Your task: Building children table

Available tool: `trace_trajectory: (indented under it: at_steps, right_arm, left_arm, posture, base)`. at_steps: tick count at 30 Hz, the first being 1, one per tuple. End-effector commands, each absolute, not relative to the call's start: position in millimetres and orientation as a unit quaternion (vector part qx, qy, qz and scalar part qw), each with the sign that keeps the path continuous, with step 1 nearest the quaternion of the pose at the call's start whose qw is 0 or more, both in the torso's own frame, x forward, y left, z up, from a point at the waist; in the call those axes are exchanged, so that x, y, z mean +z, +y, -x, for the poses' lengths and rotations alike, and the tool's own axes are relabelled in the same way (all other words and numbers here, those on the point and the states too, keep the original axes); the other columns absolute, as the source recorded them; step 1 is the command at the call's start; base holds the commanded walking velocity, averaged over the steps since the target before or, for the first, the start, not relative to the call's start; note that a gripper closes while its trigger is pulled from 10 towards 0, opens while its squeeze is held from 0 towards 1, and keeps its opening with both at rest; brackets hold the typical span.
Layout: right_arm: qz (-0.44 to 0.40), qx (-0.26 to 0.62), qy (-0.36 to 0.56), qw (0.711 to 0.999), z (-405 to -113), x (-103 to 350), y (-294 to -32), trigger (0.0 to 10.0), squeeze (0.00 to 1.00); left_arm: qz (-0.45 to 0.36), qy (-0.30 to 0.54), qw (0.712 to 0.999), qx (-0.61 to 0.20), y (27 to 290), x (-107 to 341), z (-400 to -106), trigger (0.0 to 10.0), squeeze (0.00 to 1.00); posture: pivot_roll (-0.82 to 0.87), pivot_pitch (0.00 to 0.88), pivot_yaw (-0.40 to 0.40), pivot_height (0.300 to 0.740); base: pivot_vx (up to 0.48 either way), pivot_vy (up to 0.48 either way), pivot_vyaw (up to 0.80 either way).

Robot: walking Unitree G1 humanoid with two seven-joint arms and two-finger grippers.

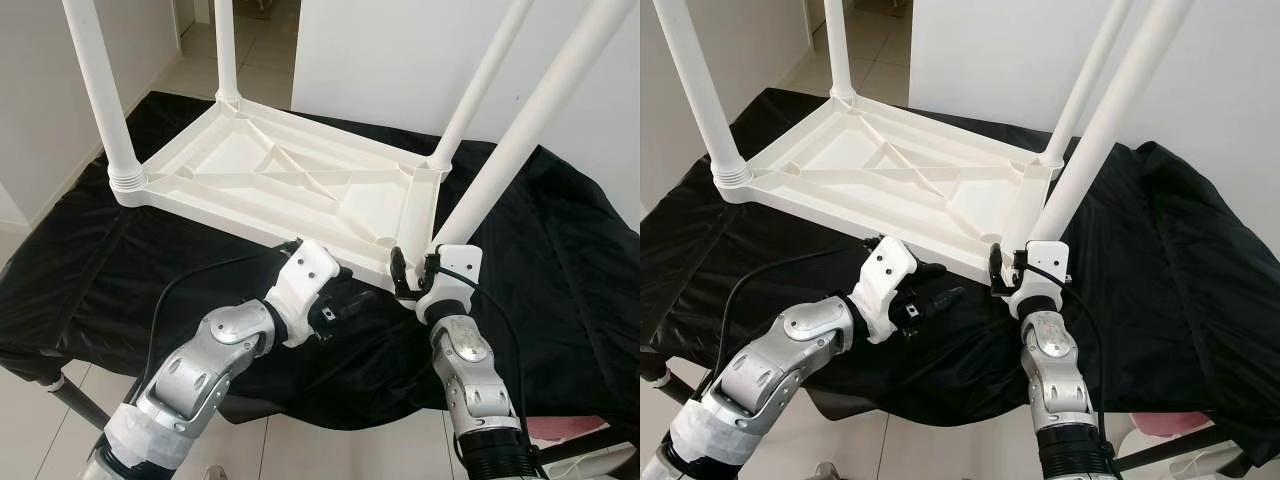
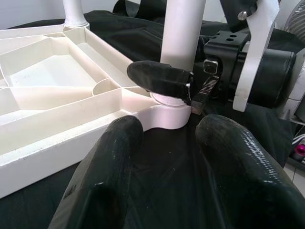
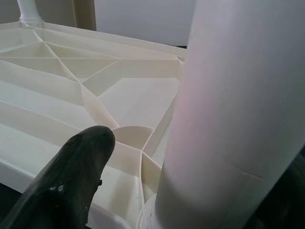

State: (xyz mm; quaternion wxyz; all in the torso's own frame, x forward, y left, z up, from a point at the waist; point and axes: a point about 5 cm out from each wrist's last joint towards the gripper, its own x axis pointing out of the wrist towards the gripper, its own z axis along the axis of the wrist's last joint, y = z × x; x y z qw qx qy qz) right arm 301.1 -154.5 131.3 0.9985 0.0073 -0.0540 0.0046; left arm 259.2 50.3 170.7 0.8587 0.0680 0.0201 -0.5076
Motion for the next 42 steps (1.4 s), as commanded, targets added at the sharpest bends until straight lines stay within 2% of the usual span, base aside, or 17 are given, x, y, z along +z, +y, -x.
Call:
trace_trajectory:
  at_steps: [1,6,7,18,20,31,36,37,38,42]
  right_arm:
    - [0.002,0.012,-0.053,0.999,-299.2,128.1,-157.1,10.0,0.00]
    - [0.003,0.028,-0.050,0.998,-300.6,126.3,-160.0,10.0,0.00]
    - [0.002,0.058,-0.046,0.997,-302.2,124.8,-160.1,10.0,0.00]
    - [0.014,0.138,-0.033,0.990,-314.2,122.8,-167.5,10.0,0.00]
    - [0.037,0.167,-0.030,0.985,-319.3,122.8,-173.1,10.0,0.00]
    - [0.076,0.234,-0.028,0.969,-332.0,124.0,-177.0,10.0,0.00]
    - [0.081,0.232,-0.031,0.969,-335.2,123.3,-176.2,10.0,0.00]
    - [0.079,0.232,-0.031,0.969,-335.6,122.3,-174.3,1.3,0.00]
    - [0.074,0.235,-0.031,0.969,-335.1,120.9,-172.1,0.0,0.00]
    - [0.071,0.240,-0.028,0.968,-333.5,117.9,-169.4,0.0,0.00]
  left_arm:
    - [-0.077,0.017,0.843,-0.532,47.7,171.5,-258.5,10.0,0.00]
    - [-0.079,0.018,0.842,-0.533,47.7,170.6,-258.2,10.0,0.00]
    - [-0.080,0.018,0.842,-0.533,47.6,170.3,-258.4,10.0,0.00]
    - [-0.082,0.015,0.843,-0.531,48.4,171.5,-258.7,10.0,0.00]
    - [-0.084,0.016,0.844,-0.530,49.1,171.3,-258.6,10.0,0.00]
    - [-0.092,0.016,0.842,-0.531,50.2,171.2,-259.6,10.0,0.00]
    - [-0.104,0.020,0.841,-0.530,49.7,168.0,-259.3,10.0,0.00]
    - [-0.106,0.020,0.841,-0.531,49.1,167.2,-258.9,10.0,0.00]
    - [-0.106,0.021,0.840,-0.531,48.7,167.2,-258.3,10.0,0.00]
    - [-0.107,0.020,0.840,-0.531,48.5,167.3,-257.6,10.0,0.00]
  posture:
    - [0.05,0.000,-0.121,0.740]
    - [0.04,0.000,-0.120,0.740]
    - [0.05,0.000,-0.120,0.740]
    - [0.06,0.000,-0.121,0.740]
    - [0.06,0.000,-0.119,0.740]
    - [0.07,0.000,-0.107,0.740]
    - [0.07,0.000,-0.106,0.740]
    - [0.07,0.000,-0.106,0.740]
    - [0.07,0.000,-0.108,0.740]
    - [0.07,0.000,-0.108,0.740]
  base:
    - [0.000,0.000,0.00]
    - [0.000,0.000,0.00]
    - [0.000,0.000,0.00]
    - [0.000,0.000,0.00]
    - [0.000,0.000,0.00]
    - [0.000,0.000,0.00]
    - [0.000,0.000,0.00]
    - [0.000,0.000,0.00]
    - [0.000,0.000,0.00]
    - [0.000,0.000,0.00]
